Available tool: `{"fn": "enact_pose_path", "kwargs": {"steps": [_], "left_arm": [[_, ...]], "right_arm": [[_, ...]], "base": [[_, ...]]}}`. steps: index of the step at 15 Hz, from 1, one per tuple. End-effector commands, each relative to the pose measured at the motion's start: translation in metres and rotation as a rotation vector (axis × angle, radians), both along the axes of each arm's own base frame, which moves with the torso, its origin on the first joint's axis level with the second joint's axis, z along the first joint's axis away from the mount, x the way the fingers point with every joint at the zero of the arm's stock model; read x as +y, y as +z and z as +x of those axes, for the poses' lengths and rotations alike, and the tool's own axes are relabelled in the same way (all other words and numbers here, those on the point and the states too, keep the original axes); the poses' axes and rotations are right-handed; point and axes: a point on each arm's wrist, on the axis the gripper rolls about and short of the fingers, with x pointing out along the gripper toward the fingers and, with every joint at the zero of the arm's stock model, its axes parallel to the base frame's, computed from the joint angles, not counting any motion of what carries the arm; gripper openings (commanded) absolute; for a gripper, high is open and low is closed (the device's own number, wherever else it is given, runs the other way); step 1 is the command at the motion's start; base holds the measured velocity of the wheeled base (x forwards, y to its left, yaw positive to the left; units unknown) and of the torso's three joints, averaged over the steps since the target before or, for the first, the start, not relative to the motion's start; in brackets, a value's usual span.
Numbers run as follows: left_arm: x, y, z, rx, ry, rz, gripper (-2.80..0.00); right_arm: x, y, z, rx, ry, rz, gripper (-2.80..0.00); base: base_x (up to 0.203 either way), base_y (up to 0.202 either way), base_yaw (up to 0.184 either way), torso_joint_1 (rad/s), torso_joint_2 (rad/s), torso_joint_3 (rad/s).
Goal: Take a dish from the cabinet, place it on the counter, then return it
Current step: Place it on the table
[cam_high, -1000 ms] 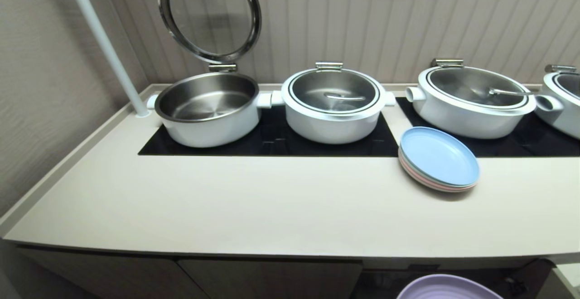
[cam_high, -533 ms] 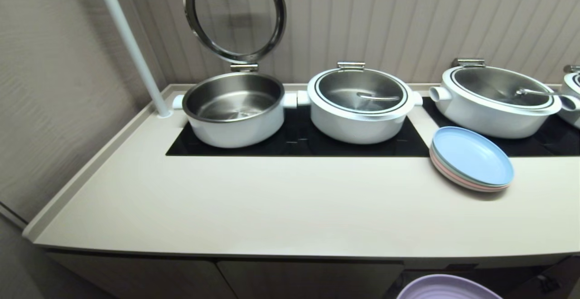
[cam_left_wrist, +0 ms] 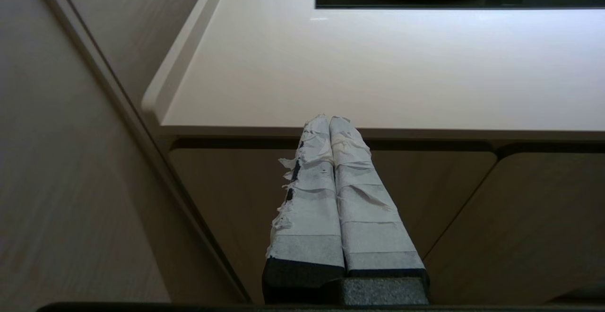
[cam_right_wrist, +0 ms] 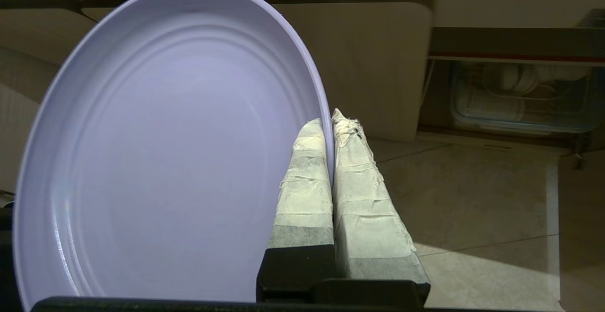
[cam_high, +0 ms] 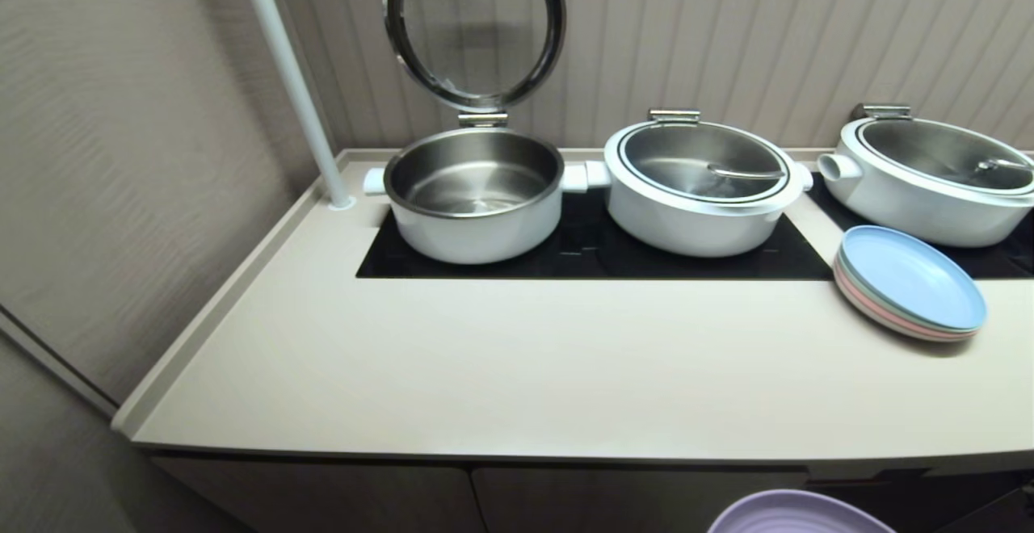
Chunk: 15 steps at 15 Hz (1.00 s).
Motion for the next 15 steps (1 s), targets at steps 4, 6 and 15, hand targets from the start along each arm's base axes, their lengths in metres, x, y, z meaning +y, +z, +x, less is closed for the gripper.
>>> {"fn": "enact_pose_path", "kwargs": {"steps": [4, 6, 15], "left_arm": [[0.0000, 0.0000, 0.0000, 0.000, 0.000, 0.001, -2.80], [0.0000, 0.0000, 0.0000, 0.000, 0.002, 0.000, -2.80], [0.0000, 0.0000, 0.0000, 0.000, 0.002, 0.000, -2.80]], "right_arm": [[0.0001, 0.0000, 0.0002, 0.001, -0.001, 0.001, -2.80], [0.0001, 0.0000, 0.0002, 0.001, -0.001, 0.001, -2.80], [-0.0005, -0.0013, -0.0001, 0.019, -0.027, 0.002, -2.80]], "base": [[0.000, 0.056, 0.000, 0.001, 0.00, 0.000], [0.000, 0.000, 0.000, 0.000, 0.00, 0.000], [0.000, 0.000, 0.000, 0.000, 0.00, 0.000]]}}
